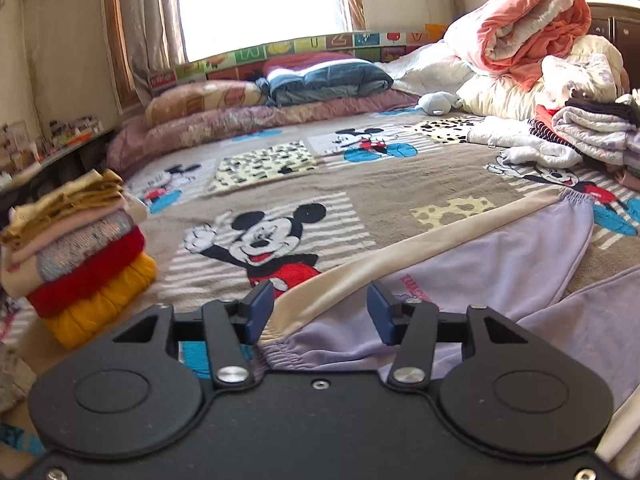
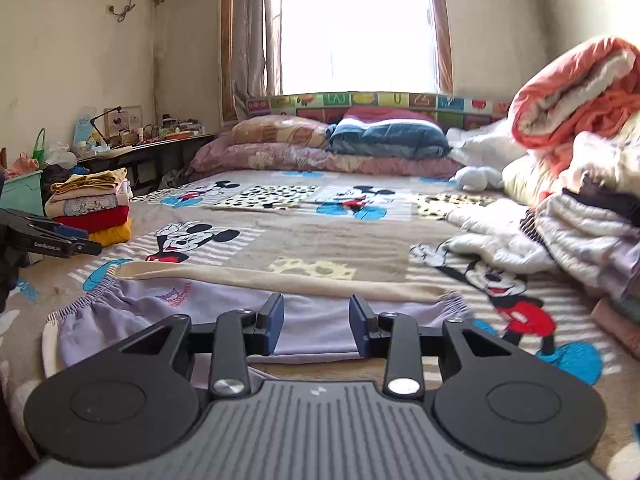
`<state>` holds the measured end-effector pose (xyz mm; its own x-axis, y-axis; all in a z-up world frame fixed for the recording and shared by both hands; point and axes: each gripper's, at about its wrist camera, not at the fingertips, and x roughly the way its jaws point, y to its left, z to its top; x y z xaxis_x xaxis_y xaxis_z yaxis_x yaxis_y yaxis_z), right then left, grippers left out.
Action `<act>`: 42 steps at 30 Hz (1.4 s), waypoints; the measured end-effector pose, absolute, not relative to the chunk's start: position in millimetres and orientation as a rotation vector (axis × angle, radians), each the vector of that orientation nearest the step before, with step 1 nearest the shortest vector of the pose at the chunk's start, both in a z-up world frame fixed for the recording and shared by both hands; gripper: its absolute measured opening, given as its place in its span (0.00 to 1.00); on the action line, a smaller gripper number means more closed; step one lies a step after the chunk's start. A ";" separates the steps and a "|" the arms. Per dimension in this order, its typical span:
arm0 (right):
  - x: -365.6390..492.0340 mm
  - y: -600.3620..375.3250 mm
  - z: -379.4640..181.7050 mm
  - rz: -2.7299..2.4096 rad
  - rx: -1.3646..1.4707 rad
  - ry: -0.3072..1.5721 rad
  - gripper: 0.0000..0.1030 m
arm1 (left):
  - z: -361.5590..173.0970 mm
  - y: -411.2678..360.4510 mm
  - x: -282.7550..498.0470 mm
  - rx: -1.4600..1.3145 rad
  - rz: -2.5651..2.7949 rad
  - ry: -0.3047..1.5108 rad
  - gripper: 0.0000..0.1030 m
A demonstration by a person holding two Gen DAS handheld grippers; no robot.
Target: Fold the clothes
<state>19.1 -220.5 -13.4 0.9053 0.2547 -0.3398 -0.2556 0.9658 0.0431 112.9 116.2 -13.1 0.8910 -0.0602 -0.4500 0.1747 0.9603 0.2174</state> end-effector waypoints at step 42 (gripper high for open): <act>-64.6 -211.8 -126.1 0.289 -1.042 0.585 0.50 | -142.1 106.1 27.8 1.246 -0.147 0.417 0.53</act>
